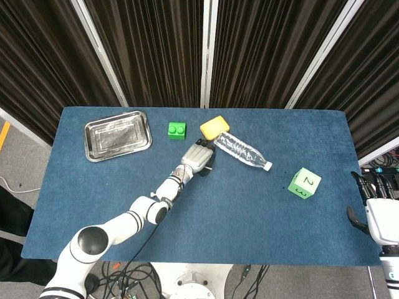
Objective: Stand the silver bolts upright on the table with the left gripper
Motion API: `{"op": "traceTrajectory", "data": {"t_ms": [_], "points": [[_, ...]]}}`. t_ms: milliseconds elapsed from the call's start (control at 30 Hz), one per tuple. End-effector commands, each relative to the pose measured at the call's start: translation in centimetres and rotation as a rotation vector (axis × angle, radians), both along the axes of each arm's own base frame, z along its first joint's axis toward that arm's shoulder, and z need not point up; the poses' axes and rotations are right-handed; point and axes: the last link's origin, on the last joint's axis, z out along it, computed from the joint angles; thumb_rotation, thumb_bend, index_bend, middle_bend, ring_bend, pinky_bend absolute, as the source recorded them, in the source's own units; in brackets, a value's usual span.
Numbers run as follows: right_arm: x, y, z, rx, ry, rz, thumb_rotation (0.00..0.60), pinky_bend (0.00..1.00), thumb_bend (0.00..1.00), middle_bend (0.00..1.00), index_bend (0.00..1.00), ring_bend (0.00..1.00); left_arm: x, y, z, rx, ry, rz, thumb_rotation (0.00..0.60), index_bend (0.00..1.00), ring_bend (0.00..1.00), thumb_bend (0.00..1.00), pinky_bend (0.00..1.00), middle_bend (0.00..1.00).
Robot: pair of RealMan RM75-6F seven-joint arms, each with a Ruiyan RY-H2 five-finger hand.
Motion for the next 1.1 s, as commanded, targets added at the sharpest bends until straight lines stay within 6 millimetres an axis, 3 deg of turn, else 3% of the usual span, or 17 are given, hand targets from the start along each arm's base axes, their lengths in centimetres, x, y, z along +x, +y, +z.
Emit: {"op": "traceTrajectory", "data": {"t_ms": [33, 1100], "points": [[0.0, 0.0, 0.0, 0.000, 0.001, 0.000, 0.600, 0.03, 0.30, 0.18, 0.08, 0.00, 0.2, 0.1, 0.4, 0.000, -0.032, 0.012, 0.600, 0.55, 0.00, 0.37, 0.00, 0.17], [0.2, -0.2, 0.2, 0.000, -0.002, 0.017, 0.600, 0.03, 0.30, 0.18, 0.08, 0.00, -2.3, 1.7, 2.5, -0.071, -0.323, 0.309, 0.600, 0.52, 0.00, 0.38, 0.00, 0.17]]}}
